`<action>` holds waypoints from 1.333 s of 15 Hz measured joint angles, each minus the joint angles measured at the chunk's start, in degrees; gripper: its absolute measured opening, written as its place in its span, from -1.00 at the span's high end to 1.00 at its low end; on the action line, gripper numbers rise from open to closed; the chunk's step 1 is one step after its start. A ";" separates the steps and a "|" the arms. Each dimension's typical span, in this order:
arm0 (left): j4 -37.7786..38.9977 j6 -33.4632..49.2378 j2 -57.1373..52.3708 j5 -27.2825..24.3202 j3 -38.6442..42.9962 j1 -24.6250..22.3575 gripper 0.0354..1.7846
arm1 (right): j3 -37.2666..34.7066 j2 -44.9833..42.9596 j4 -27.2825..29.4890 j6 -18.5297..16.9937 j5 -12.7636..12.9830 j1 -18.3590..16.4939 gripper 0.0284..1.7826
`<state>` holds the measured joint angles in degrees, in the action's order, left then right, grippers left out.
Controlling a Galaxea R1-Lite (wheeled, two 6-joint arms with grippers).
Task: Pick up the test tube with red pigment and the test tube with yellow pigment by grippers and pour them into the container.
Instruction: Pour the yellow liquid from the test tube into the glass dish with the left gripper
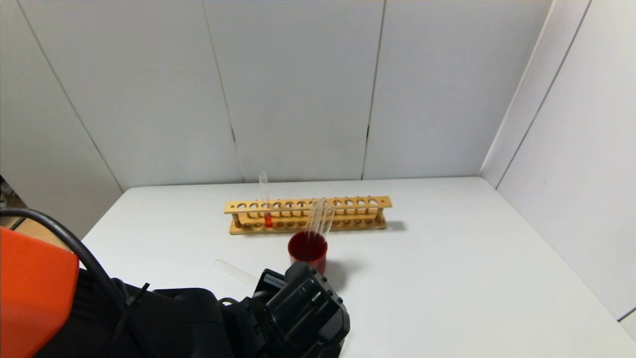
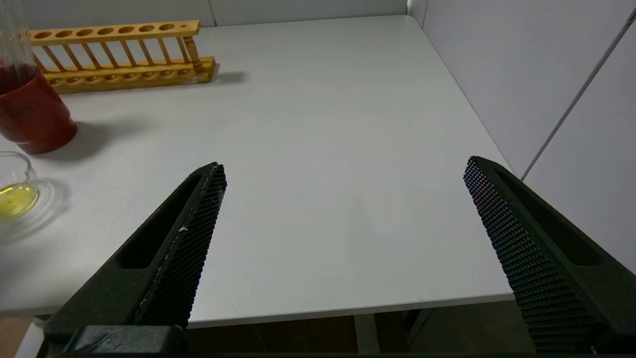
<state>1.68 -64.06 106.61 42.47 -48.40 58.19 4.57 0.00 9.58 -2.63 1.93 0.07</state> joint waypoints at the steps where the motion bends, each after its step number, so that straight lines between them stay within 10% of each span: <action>1: -0.80 0.00 0.04 0.00 -0.44 0.00 0.70 | 0.00 0.00 -0.02 0.02 0.00 0.00 -0.96; 20: -16.14 -0.11 0.34 2.95 -9.62 1.35 0.70 | -0.02 0.00 -0.05 0.00 0.00 -0.02 -0.96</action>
<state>-14.46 -64.17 106.95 45.42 -58.02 59.54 4.55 0.00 9.53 -2.63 1.93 0.05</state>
